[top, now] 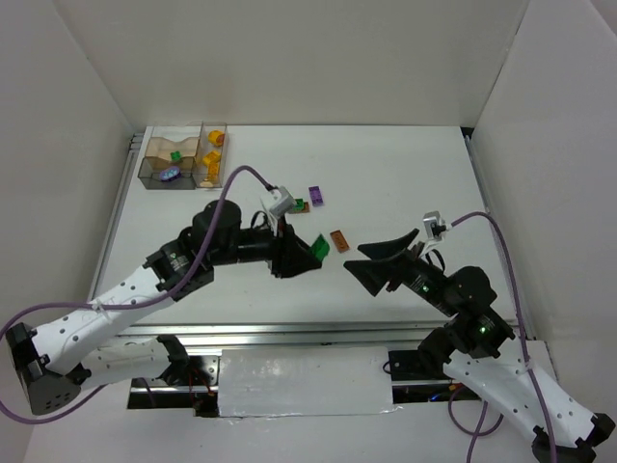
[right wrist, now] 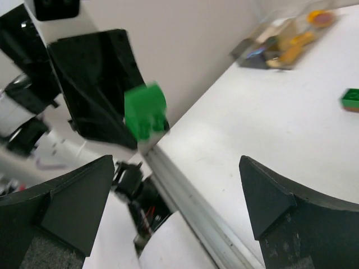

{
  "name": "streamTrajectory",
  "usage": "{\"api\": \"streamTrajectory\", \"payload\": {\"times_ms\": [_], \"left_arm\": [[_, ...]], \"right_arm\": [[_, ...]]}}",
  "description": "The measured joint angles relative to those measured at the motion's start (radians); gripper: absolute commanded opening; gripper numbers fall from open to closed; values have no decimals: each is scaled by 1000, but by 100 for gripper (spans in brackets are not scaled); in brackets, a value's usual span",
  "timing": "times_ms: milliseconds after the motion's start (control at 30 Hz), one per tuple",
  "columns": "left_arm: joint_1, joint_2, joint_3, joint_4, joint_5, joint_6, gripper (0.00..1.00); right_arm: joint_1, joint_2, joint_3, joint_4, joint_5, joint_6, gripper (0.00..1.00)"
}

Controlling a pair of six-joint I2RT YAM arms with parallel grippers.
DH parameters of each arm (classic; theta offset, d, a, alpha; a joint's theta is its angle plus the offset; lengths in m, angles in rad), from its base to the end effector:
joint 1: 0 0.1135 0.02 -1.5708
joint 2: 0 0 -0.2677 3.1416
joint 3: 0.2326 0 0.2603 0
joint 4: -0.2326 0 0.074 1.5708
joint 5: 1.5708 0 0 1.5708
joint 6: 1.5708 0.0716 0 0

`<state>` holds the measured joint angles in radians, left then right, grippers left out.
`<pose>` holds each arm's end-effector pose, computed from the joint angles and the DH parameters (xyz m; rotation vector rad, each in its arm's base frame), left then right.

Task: Sort the legos into containers by color

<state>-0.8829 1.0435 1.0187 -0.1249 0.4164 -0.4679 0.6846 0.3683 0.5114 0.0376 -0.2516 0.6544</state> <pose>0.1541 -0.2331 0.3777 0.7202 1.7656 -1.3186 0.1076 0.1108 0.3312 -0.2510 1.5018 1.2697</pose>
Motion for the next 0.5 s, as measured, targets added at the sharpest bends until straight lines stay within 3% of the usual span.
{"api": "streamTrajectory", "payload": {"times_ms": [200, 333, 500], "left_arm": [[195, 22, 152, -141, -189, 18, 0], [270, 115, 310, -251, -492, -3, 0], [541, 310, 485, -306, -729, -101, 0]], "right_arm": [[0, -45, -14, -92, 210, 28, 100], [0, -36, -14, -146, 285, 45, 100], [0, -32, -29, -159, 282, 63, 100]]}}
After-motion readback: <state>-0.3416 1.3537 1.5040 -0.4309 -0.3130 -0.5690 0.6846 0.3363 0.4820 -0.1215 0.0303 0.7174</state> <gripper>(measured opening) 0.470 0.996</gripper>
